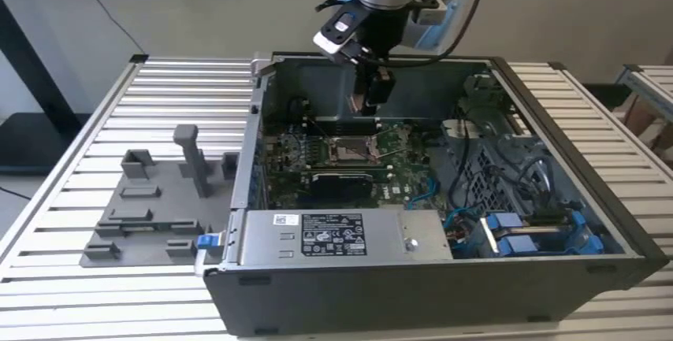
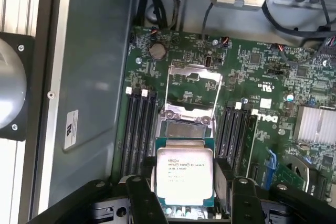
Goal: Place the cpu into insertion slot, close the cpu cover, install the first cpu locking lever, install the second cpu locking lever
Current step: 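Place the cpu into insertion slot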
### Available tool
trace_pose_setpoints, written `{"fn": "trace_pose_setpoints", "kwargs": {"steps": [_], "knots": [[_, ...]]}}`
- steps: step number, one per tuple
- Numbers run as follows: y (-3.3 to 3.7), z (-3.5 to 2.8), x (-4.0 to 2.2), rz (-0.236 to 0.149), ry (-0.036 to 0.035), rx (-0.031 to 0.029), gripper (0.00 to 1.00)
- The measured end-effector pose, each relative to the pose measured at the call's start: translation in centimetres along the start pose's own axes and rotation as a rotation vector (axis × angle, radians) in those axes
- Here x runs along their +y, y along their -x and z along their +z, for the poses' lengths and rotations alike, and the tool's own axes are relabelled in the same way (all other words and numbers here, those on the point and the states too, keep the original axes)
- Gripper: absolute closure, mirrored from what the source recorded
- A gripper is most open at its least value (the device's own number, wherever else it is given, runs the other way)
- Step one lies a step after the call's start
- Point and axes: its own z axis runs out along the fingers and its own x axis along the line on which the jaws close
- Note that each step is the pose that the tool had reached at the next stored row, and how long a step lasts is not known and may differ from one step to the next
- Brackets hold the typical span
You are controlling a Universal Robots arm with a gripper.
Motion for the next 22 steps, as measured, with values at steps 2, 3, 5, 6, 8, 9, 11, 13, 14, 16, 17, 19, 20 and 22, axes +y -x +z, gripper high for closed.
{"fn": "trace_pose_setpoints", "kwargs": {"steps": [2, 3, 5, 6, 8, 9, 11, 13, 14, 16, 17, 19, 20, 22], "knots": [[-0.02, 0.08, 0.0, 0.019, 0.0005, 0.0001, 0.46], [-0.03, 0.12, 0.0, 0.028, 0.0008, 0.0, 0.46], [-0.06, 0.21, 0.0, 0.047, 0.0016, 0.0001, 0.46], [-0.07, 0.25, 0.01, 0.056, 0.0021, 0.0001, 0.46], [-0.12, 0.31, 0.01, 0.071, 0.0032, 0.0, 0.46], [-0.12, 0.31, 0.01, 0.074, 0.0033, -0.0001, 0.46], [-0.12, 0.31, 0.01, 0.075, 0.0035, -0.0001, 0.46], [-0.13, 0.32, 0.01, 0.076, 0.0036, 0.0, 0.46], [-0.14, 0.34, 0.02, 0.076, 0.0037, 0.0002, 0.46], [-0.21, 0.42, 0.02, 0.077, 0.0036, -0.0002, 0.46], [-0.25, 0.47, 0.02, 0.077, 0.0036, -0.0003, 0.46], [-0.38, 0.63, 0.04, 0.078, 0.0037, -0.0003, 0.46], [-0.42, 0.73, 0.04, 0.078, 0.0038, -0.0002, 0.46], [-0.44, 0.96, 0.05, 0.078, 0.0037, -0.0002, 0.46]]}}
